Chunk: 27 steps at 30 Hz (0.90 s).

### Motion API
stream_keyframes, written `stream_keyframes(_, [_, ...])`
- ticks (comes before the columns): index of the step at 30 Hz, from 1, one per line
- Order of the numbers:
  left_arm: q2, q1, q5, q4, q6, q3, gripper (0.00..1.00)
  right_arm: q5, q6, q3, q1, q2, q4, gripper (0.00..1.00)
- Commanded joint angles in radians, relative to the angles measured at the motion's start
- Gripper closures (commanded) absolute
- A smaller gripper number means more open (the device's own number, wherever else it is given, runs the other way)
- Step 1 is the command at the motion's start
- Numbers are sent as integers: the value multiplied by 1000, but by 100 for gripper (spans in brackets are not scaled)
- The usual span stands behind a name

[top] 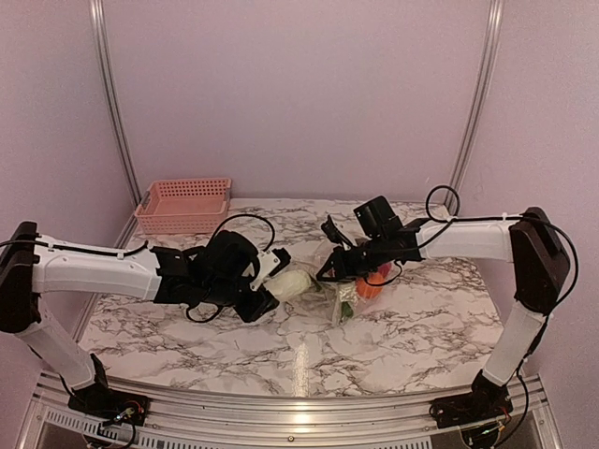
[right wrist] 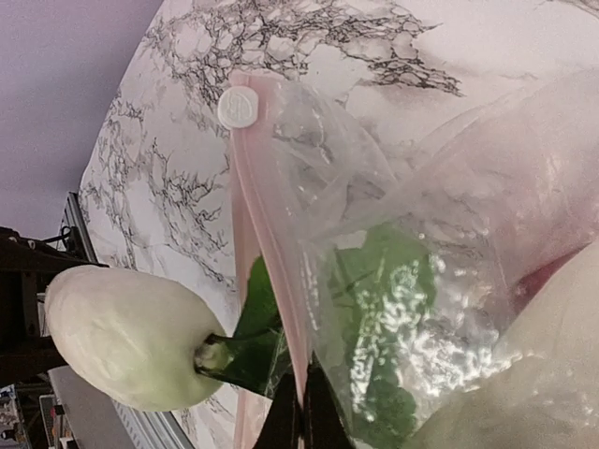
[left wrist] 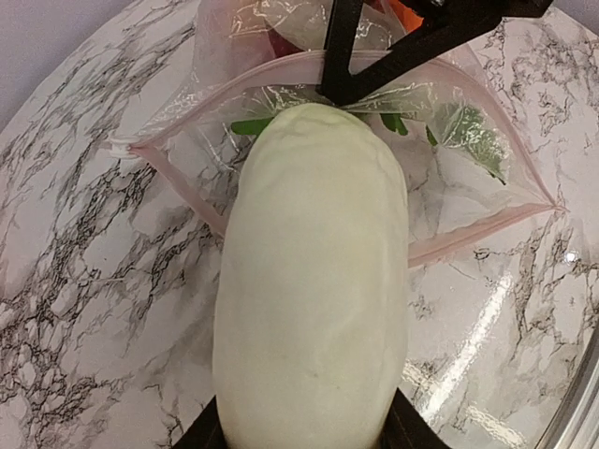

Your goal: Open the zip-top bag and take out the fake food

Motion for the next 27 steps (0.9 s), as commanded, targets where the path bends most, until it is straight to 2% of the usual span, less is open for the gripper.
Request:
stream_keyframes(1, [-156, -4, -56, -147, -91, -36, 77, -34, 6, 3, -20, 9, 54, 100])
stream_keyframes(5, [-263, 1, -61, -210, -158, -63, 77, -66, 4, 6, -42, 6, 67, 100])
stream_keyframes(9, [-307, 31, -63, -269, -233, -16, 77, -101, 13, -10, -75, -1, 89, 100])
stream_keyframes(13, [-325, 96, -55, -261, -309, 42, 78, -134, 19, -29, -92, -9, 107, 100])
stream_keyframes(17, [-322, 226, -33, -229, -409, 94, 81, -148, 13, -34, -102, -23, 112, 100])
stream_keyframes(21, [-254, 382, 11, -244, -519, 181, 84, -162, 2, -14, -110, -27, 96, 100])
stream_keyframes(27, [-100, 586, 87, -265, -608, 338, 80, -147, 14, 0, -113, -34, 99, 100])
